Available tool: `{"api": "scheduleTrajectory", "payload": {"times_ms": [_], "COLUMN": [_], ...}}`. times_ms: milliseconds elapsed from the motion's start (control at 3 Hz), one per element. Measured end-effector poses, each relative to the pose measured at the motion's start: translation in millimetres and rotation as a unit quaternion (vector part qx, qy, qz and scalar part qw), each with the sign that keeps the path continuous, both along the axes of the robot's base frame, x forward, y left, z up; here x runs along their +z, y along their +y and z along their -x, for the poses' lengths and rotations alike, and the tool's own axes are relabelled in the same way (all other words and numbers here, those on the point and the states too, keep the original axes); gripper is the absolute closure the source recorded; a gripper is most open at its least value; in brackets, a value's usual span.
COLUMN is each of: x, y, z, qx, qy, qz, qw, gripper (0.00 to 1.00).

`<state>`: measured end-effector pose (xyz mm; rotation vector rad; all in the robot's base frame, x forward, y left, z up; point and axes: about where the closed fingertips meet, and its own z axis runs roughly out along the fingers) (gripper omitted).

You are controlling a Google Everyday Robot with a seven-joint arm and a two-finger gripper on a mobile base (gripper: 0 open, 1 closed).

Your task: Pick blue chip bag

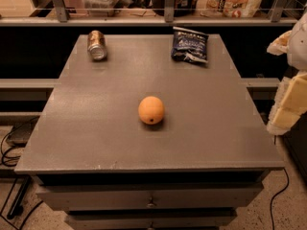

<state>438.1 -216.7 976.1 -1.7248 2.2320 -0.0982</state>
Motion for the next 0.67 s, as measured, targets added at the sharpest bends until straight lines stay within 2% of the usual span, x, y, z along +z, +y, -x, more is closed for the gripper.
{"api": "scheduleTrajectory", "payload": {"times_ms": [333, 667], "x": [0, -5], "y": [0, 2], "z": [0, -13], "qx": [0.000, -0.023], "qy": [0.000, -0.018], "qz": [0.000, -0.046], "qw": [1.0000, 0.9985], "gripper": [0.00, 0.00]}}
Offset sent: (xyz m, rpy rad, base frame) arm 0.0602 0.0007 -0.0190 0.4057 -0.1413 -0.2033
